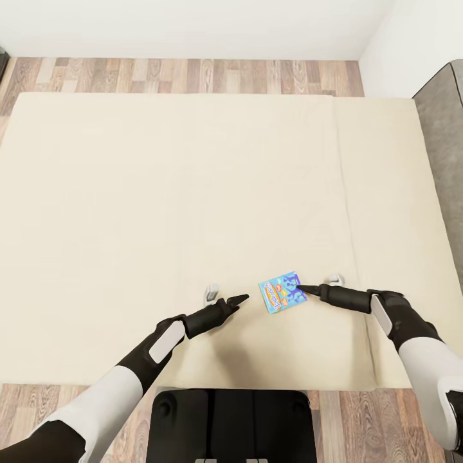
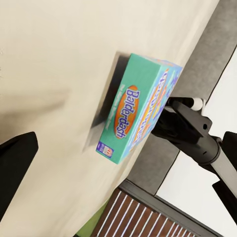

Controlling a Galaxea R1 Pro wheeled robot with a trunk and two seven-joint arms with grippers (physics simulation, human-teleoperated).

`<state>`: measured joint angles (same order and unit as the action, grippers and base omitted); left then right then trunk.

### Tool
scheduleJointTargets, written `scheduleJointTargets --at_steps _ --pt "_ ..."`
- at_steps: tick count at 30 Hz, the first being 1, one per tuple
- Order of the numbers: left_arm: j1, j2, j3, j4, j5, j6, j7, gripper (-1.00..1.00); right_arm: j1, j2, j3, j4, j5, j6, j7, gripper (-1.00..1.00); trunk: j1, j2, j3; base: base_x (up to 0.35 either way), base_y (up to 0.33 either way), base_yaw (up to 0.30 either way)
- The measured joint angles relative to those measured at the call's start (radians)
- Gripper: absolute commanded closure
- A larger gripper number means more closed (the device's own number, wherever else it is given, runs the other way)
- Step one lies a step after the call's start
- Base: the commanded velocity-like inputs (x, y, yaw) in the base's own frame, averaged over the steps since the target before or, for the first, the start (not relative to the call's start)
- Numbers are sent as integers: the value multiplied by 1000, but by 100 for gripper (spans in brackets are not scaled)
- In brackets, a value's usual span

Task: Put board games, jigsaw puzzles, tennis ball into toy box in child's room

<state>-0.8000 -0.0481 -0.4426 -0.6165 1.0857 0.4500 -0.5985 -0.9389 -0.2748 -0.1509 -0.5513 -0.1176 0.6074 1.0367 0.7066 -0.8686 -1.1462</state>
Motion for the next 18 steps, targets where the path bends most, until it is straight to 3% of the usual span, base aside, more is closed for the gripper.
scheduleJointTargets --at_steps 18 --pt "0 0 0 0 0 -7 0 -100 -2 32 20 -6 6 -15 4 -100 -2 0 0 0 0 0"
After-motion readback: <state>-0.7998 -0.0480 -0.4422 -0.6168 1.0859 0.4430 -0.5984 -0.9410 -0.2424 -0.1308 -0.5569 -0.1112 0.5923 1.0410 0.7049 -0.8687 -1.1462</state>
